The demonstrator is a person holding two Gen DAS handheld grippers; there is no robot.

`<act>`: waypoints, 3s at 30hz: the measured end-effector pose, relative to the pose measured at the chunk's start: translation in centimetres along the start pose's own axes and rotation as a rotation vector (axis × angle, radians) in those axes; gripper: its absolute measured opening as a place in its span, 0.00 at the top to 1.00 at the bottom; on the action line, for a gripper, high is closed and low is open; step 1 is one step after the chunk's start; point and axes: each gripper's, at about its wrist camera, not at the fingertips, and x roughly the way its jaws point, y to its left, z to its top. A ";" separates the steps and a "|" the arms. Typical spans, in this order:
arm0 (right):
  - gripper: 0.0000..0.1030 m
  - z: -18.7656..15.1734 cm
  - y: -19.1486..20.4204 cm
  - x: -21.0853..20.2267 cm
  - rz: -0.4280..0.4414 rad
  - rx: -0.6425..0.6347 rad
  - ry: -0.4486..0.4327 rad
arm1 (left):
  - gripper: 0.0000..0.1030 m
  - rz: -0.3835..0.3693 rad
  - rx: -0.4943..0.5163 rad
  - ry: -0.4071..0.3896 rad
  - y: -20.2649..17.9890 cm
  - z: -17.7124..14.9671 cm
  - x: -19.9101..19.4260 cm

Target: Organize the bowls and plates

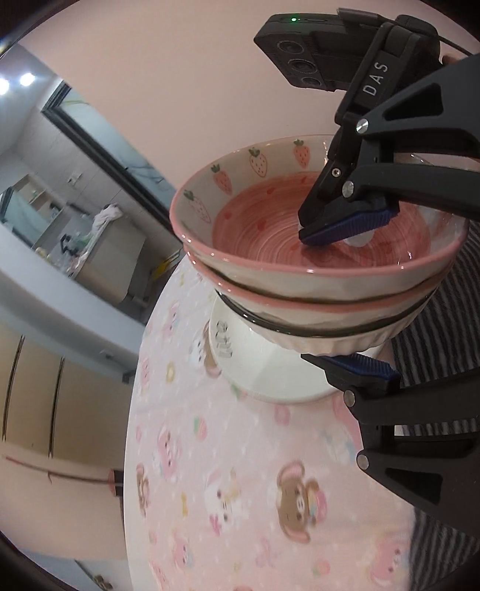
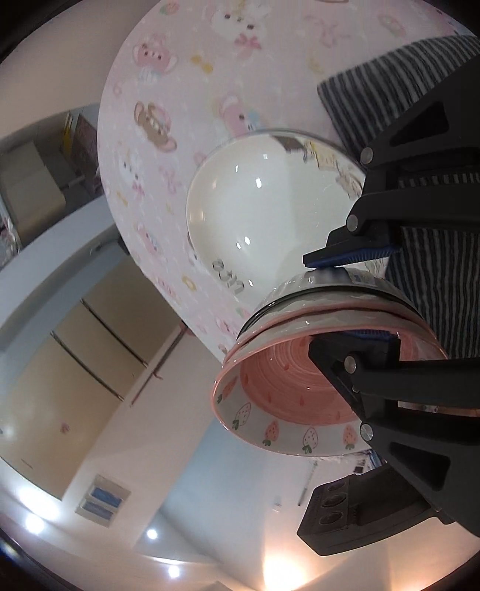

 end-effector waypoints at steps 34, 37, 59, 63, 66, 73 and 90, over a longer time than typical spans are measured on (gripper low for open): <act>0.70 0.8 -3.0 4.0 -0.136 0.021 0.014 | 0.46 -0.033 0.000 0.092 0.7 -0.3 6.1; 0.71 0.7 -1.7 3.9 -0.190 -0.057 0.010 | 0.53 0.026 0.068 0.059 0.3 -0.4 5.3; 0.82 0.8 0.6 2.4 -0.246 -0.232 -0.081 | 0.55 0.266 0.245 -0.182 -1.1 -0.9 0.7; 0.81 -0.5 2.5 -1.1 -0.264 -0.355 -0.211 | 0.53 0.304 0.318 -0.330 -2.1 -1.4 -3.6; 0.81 -1.5 3.9 -4.3 -0.253 -0.422 -0.308 | 0.49 0.296 0.385 -0.438 -3.6 -2.2 -7.1; 0.60 -4.9 6.6 -11.0 -0.208 -0.548 -0.536 | 0.27 0.273 0.477 -0.671 -5.7 -5.0 -14.7; 0.00 -11.3 5.4 -15.6 -0.197 -0.644 -0.793 | 0.00 0.216 0.483 -0.847 -3.0 -10.8 -19.3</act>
